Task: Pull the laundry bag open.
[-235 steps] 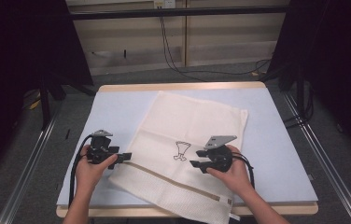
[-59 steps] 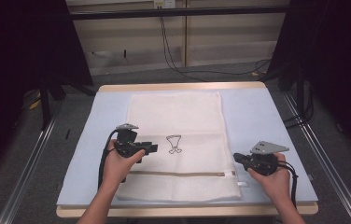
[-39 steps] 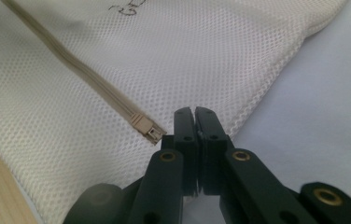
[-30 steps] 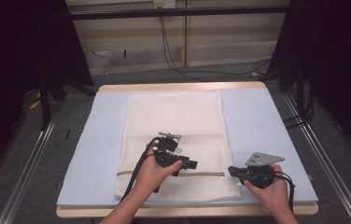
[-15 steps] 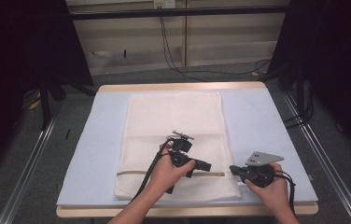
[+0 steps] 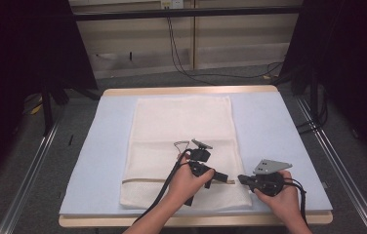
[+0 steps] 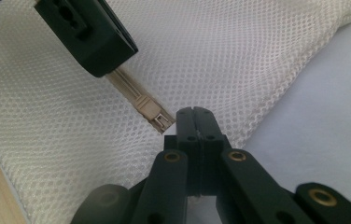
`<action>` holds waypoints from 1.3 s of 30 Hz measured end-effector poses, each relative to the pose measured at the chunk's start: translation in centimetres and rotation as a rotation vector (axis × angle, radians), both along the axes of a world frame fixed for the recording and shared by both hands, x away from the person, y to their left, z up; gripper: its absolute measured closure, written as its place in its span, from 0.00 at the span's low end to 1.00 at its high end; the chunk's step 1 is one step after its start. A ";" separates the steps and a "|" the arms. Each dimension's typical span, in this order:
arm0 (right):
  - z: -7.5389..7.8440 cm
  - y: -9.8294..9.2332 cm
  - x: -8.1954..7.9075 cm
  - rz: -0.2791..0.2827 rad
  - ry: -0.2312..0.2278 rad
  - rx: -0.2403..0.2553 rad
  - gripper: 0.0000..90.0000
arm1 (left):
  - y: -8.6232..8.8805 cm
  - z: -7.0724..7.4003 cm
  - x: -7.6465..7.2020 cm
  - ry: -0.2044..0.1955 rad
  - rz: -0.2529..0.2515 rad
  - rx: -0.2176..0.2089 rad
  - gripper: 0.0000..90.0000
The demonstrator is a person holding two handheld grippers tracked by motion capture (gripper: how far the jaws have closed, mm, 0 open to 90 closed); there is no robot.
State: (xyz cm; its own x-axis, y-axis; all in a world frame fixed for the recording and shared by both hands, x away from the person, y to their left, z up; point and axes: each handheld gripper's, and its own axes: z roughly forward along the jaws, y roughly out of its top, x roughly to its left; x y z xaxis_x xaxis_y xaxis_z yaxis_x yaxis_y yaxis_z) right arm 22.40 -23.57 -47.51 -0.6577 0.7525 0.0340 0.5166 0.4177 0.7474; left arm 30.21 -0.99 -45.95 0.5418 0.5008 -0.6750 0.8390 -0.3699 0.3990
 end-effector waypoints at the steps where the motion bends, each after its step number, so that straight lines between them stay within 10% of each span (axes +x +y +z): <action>1: 0.0 0.0 0.0 0.003 0.001 0.001 1.00 | -0.1 -0.2 0.0 -0.016 -0.014 0.017 0.90; 8: -0.3 0.4 0.0 0.012 0.014 -0.016 1.00 | -0.6 -1.1 0.1 -0.011 -0.015 0.069 0.88; 39: -0.6 0.4 -0.2 -0.010 0.029 -0.002 1.00 | -2.2 -2.6 0.1 0.088 0.068 0.018 0.97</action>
